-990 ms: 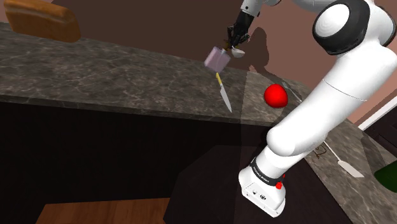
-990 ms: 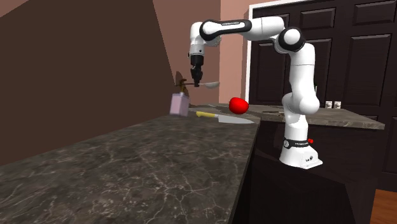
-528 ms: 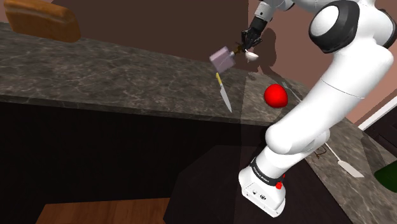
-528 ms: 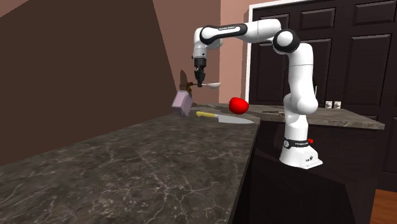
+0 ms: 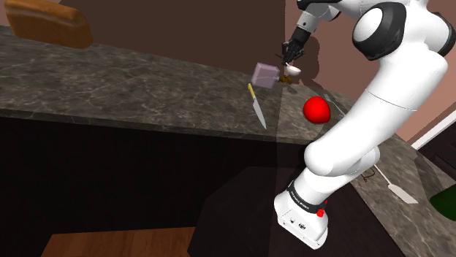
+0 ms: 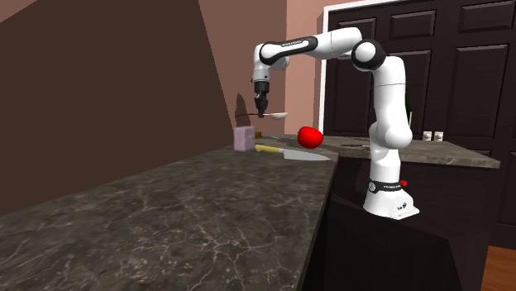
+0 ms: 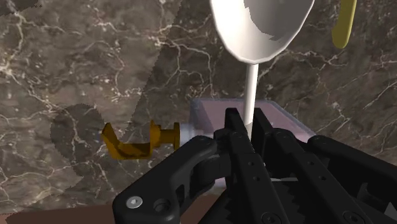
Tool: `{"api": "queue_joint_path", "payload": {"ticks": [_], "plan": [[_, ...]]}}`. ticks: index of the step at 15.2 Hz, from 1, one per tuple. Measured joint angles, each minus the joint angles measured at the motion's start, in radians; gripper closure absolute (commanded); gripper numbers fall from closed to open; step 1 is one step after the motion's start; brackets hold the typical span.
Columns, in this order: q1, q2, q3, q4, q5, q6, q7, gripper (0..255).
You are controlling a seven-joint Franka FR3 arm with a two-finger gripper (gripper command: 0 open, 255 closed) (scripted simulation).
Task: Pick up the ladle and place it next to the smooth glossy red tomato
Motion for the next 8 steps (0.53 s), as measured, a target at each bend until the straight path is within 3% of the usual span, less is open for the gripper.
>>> {"api": "queue_joint_path", "payload": {"ticks": [8], "plan": [[0.001,0.0,0.001,-0.107,0.002,0.106,-0.012,255]]}}
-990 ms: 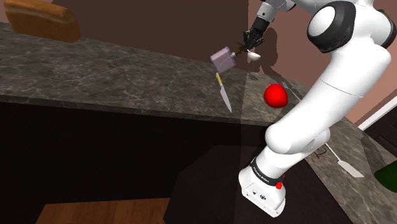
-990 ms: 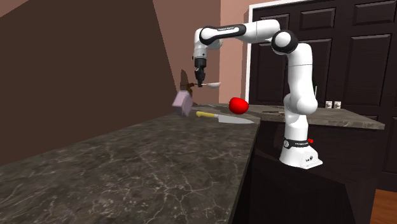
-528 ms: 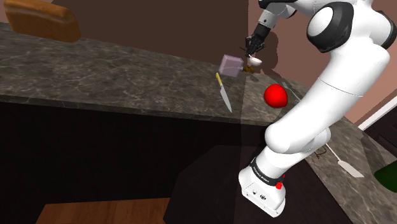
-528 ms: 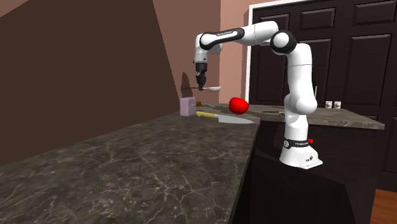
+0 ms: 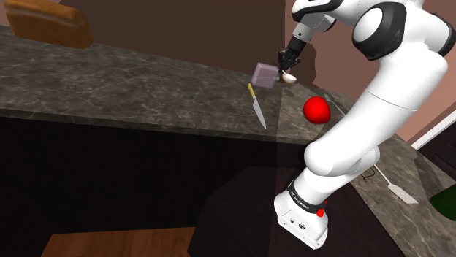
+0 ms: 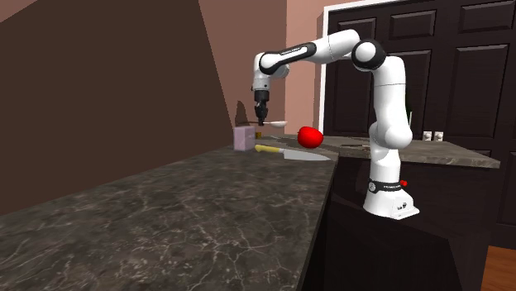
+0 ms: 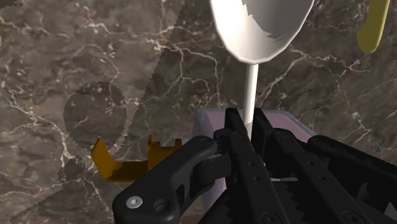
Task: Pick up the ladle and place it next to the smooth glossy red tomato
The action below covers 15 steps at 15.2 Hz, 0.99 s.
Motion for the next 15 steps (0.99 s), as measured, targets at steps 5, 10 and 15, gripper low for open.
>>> {"api": "queue_joint_path", "payload": {"ticks": [5,10,15], "plan": [[0.002,0.003,0.002,-0.067,0.004,0.072,-0.007,255],[0.001,0.008,0.002,-0.109,0.011,0.132,-0.017,255],[0.002,0.017,0.004,-0.154,0.018,0.188,-0.024,0]]}}
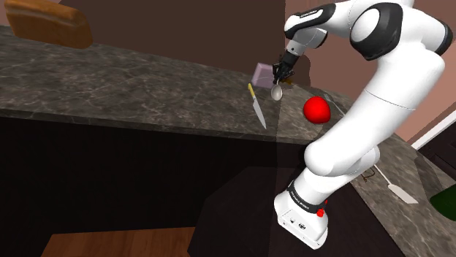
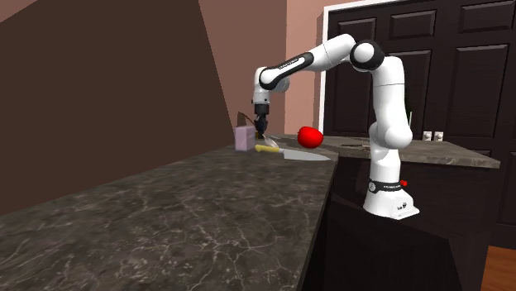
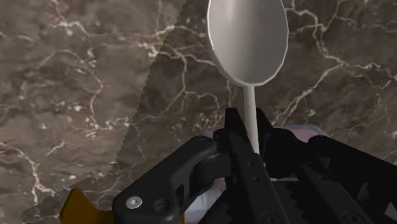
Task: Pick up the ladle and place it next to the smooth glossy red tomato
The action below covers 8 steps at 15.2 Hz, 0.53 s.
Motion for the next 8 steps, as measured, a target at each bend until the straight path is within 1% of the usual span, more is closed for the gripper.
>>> {"api": "queue_joint_path", "payload": {"ticks": [1,2,3,5,6,8], "plan": [[0.0,0.0,0.0,0.0,0.0,0.0,0.0,0],[0.006,-0.037,0.0,-0.045,-0.018,0.031,0.031,0],[0.011,-0.09,0.002,-0.096,-0.049,0.07,0.086,0],[0.015,-0.228,0.024,-0.235,-0.137,0.171,0.244,0],[0.013,-0.256,0.035,-0.27,-0.16,0.205,0.293,0],[0.01,-0.27,0.042,-0.306,-0.176,0.246,0.328,0]]}}
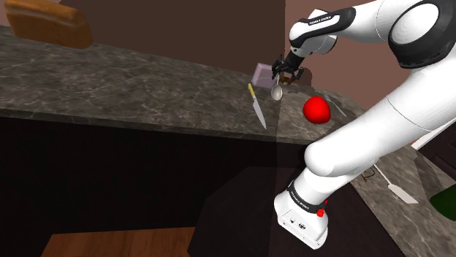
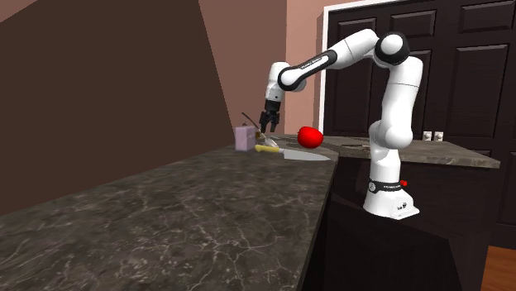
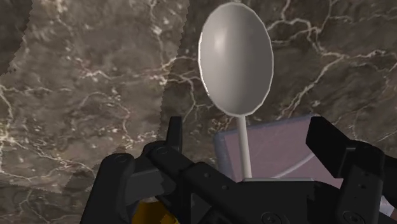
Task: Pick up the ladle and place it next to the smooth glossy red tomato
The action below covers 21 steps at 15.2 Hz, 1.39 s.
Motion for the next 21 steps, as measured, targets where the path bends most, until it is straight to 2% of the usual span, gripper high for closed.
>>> {"api": "queue_joint_path", "payload": {"ticks": [6,12,13,21], "plan": [[0.0,0.029,-0.002,-0.038,0.004,0.073,0.005,0],[0.0,0.034,-0.002,-0.04,0.005,0.08,0.004,0],[0.0,0.034,-0.002,-0.04,0.005,0.081,0.004,255],[0.0,0.034,-0.002,-0.04,0.005,0.081,0.004,255]]}}
